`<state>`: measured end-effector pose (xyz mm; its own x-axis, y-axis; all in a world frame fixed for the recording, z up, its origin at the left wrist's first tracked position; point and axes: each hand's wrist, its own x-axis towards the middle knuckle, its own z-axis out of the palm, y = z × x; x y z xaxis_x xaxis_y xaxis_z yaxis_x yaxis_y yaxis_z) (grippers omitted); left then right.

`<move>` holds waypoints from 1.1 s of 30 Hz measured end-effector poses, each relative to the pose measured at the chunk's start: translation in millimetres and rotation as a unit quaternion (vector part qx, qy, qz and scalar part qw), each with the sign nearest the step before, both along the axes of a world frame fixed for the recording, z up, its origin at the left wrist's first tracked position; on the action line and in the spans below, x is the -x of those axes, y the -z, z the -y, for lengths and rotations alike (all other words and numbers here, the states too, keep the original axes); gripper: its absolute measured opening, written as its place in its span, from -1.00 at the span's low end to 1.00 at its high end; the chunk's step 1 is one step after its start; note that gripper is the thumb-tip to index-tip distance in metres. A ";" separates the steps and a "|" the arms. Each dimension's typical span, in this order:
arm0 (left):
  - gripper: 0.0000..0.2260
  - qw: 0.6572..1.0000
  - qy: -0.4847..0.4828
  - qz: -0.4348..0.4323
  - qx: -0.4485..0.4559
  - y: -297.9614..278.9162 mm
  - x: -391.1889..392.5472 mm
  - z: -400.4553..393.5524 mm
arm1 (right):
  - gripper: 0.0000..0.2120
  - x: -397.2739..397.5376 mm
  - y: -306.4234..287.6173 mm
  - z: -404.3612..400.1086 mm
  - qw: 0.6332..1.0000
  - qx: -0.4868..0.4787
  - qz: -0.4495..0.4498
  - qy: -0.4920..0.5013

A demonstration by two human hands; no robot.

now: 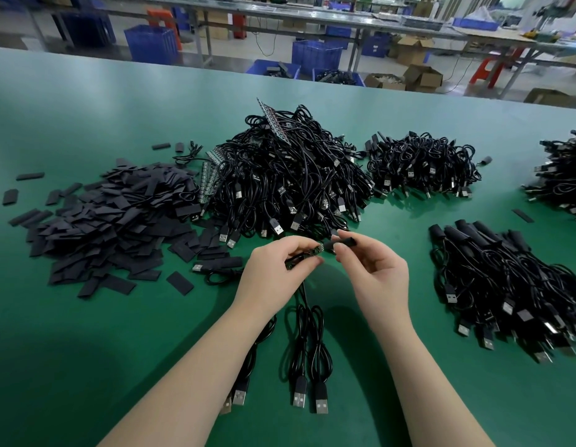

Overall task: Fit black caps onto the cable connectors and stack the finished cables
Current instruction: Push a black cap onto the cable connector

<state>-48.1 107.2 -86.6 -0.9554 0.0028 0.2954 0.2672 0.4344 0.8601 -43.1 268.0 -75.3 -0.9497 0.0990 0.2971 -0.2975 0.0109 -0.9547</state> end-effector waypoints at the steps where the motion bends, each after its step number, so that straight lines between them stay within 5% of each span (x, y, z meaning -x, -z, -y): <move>1: -0.85 1.000 0.000 0.000 0.002 -0.2 -0.3 -0.1 | -0.76 0.0 0.1 -0.4 1.000 -0.005 0.000 -0.002; 18: -0.83 1.000 0.017 0.021 0.011 -2.0 -2.4 -0.4 | -0.74 2.6 -6.7 -16.0 0.995 -0.007 0.050 -0.086; 33: -0.82 1.000 0.024 0.011 0.004 -0.5 -0.3 0.6 | -0.65 4.0 0.1 -9.8 0.998 -0.024 0.003 -0.065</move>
<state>-47.8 106.6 -86.1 -0.9604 0.0512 0.2740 0.2690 0.4289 0.8624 -47.1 277.8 -75.3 -0.9554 -0.0390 0.2928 -0.2937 0.0189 -0.9557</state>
